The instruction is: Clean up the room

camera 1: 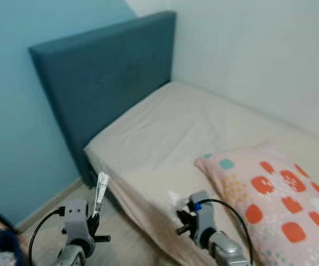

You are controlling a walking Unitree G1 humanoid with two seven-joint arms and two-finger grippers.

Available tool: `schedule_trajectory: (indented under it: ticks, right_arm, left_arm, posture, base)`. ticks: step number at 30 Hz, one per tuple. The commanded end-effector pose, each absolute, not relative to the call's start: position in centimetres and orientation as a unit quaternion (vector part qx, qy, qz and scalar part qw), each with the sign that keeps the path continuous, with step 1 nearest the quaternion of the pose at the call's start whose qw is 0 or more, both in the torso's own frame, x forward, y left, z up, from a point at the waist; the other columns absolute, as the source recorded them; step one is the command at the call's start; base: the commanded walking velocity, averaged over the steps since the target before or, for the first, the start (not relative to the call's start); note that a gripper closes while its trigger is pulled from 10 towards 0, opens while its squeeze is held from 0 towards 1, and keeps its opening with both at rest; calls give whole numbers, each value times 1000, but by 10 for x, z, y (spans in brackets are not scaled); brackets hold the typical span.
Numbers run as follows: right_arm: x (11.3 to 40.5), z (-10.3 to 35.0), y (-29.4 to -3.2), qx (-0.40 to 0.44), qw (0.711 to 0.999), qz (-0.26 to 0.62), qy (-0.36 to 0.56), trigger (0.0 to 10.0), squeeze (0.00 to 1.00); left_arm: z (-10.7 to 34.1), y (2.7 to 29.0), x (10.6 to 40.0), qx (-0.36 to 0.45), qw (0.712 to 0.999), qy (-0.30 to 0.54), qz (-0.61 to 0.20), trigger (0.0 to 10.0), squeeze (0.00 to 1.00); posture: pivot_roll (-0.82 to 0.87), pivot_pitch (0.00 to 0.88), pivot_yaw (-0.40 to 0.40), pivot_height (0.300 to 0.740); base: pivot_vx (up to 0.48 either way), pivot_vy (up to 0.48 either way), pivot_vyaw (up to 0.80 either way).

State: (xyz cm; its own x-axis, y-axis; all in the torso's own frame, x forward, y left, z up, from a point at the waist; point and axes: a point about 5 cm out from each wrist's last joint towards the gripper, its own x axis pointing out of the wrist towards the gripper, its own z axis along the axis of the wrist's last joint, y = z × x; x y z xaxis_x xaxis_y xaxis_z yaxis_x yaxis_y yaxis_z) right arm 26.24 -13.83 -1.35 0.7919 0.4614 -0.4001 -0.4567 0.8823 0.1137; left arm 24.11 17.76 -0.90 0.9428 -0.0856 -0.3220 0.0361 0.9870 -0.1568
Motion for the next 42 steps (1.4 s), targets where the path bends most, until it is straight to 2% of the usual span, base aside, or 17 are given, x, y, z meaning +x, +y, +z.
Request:
schedule_trajectory:
  ticks: [1, 34, 42]
  right_arm:
    - [259, -16, -143, 3, 946, 239, 218, 10000, 0]
    - [256, -18, -136, -4, 936, 274, 220, 10000, 0]
    - [256, -18, -135, -5, 935, 279, 219, 10000, 0]
  left_arm:
    - [-13, 176, 238, -80, 981, 176, -28, 10000, 0]
    - [-3, 180, 252, -46, 985, 166, -25, 10000, 0]
    - [-4, 177, 250, -47, 984, 168, -32, 10000, 0]
  posture:
    - [-69, 125, -72, 740]
    - [-54, 104, -68, 740]
    - [-56, 122, -66, 740]
  base:
    - [0, 0, 775]
    - [0, 0, 775]
    - [0, 0, 773]
